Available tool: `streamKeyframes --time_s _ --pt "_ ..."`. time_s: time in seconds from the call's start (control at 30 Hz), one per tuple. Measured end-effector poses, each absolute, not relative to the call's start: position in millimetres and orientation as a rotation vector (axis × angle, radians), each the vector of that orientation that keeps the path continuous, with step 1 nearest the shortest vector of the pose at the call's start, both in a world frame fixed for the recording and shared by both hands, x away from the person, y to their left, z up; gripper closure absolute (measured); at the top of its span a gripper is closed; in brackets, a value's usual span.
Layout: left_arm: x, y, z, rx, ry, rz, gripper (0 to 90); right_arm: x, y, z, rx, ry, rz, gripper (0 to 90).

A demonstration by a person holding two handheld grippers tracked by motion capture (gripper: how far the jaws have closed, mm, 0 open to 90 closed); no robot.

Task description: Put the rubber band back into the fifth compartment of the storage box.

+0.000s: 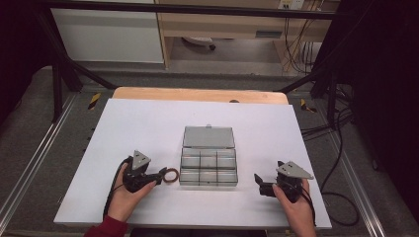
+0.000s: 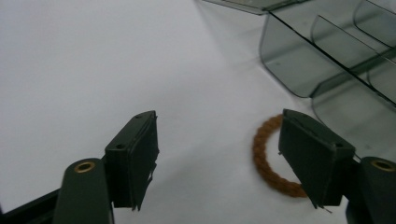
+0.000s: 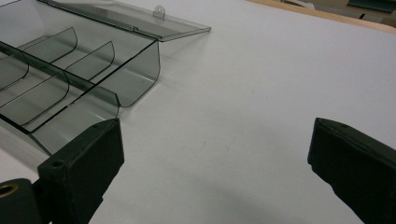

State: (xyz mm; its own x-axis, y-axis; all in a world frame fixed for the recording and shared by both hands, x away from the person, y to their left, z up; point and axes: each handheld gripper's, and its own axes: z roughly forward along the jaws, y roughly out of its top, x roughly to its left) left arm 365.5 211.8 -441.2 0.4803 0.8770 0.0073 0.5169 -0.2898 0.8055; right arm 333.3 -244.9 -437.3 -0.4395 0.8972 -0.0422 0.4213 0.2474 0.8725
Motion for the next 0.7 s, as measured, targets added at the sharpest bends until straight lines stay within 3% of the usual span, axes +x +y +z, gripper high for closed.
streamKeyframes --time_s 0.7 --pt "354 191 -439 2.02 1.03 0.513 45.4 335 -244 -438 1.196 1.97 1.112 3.9"
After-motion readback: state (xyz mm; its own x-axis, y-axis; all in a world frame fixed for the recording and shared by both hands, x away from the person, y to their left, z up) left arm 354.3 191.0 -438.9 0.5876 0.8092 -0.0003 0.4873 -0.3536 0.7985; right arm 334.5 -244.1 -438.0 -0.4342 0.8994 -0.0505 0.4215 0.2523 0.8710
